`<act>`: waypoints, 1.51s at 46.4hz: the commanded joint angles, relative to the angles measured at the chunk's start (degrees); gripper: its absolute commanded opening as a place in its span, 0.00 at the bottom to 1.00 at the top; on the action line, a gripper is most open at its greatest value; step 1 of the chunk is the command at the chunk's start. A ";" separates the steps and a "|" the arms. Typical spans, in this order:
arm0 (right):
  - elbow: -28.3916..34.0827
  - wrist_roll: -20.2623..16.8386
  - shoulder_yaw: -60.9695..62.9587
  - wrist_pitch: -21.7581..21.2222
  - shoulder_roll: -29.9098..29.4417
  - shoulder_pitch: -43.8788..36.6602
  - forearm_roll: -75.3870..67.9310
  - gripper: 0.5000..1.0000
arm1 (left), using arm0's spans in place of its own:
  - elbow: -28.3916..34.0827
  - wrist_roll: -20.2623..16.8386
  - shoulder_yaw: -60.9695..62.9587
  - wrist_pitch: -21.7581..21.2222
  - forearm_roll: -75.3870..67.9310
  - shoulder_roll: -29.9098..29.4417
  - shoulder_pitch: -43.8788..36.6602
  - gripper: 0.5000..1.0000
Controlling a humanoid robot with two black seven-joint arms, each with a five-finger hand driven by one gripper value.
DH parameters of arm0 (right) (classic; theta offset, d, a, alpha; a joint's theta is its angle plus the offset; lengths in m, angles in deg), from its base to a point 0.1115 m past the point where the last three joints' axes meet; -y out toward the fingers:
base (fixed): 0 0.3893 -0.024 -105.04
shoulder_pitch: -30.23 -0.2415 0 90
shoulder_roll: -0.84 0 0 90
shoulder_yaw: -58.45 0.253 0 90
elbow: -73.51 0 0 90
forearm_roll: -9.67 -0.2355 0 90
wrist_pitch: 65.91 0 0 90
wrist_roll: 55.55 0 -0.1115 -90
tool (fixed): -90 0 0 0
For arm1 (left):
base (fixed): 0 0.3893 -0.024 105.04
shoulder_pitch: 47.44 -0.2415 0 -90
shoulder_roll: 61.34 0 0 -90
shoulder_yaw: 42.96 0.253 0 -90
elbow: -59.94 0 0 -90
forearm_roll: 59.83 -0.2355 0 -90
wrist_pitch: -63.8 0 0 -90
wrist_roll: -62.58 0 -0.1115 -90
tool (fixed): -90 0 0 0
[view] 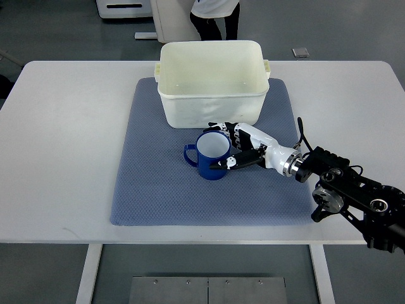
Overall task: Place cup in box with right hand
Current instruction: 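Lower the right hand beside the blue mug and close fingers around it, then lift the blue mug with the right hand up over the cream tub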
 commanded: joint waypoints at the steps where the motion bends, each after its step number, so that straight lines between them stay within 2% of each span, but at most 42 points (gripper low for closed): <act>1: -0.10 0.00 0.00 0.00 -0.20 0.00 0.01 0.99 | 0.00 0.01 0.00 0.01 0.01 0.00 0.00 1.00; 15: -0.45 0.00 -0.70 1.06 -0.73 0.61 0.01 0.99 | 0.00 0.01 0.00 0.01 0.01 0.00 0.00 1.00; 18: -0.63 0.08 -1.14 2.02 -0.99 0.70 0.01 0.95 | 0.00 0.01 0.00 0.01 0.01 0.00 0.00 1.00; 23: -0.63 0.26 -1.23 2.20 -1.35 0.79 -0.08 0.79 | 0.00 0.01 0.00 0.01 0.01 0.00 0.00 1.00; 25: -0.63 0.35 -1.23 2.11 -1.43 0.79 -0.08 0.67 | 0.00 0.01 0.00 0.01 0.01 0.00 0.00 1.00; 26: -0.63 0.35 -1.23 2.11 -1.43 0.79 -0.08 0.58 | 0.00 0.01 0.00 0.01 0.01 0.00 0.00 1.00; 28: -0.63 0.43 -1.32 2.11 -1.70 0.79 -0.08 0.31 | 0.00 0.01 0.00 0.01 0.01 0.00 0.00 1.00; 29: -0.63 0.52 -1.32 2.11 -1.79 0.79 -0.08 0.11 | 0.00 0.01 0.00 0.01 0.01 0.00 0.00 1.00; 30: -0.63 0.52 -1.32 2.11 -1.87 0.79 -0.08 0.00 | 0.00 0.01 0.00 0.01 0.01 0.00 0.00 1.00; 36: -1.94 0.61 -0.97 3.52 -3.54 0.79 -0.35 0.00 | 0.00 0.01 0.00 0.01 0.01 0.00 0.00 1.00; 44: -1.16 2.72 -0.79 3.43 -3.11 0.35 -0.78 0.00 | 0.00 0.01 0.00 0.01 0.01 0.00 0.00 1.00; 60: 6.40 2.28 2.28 2.91 2.34 -2.46 -2.28 0.00 | 0.00 0.01 0.00 0.01 0.01 0.00 0.00 1.00; 70: 7.02 1.40 2.81 2.73 5.59 -7.12 -6.49 0.00 | 0.00 0.01 0.00 0.01 0.01 0.00 0.00 1.00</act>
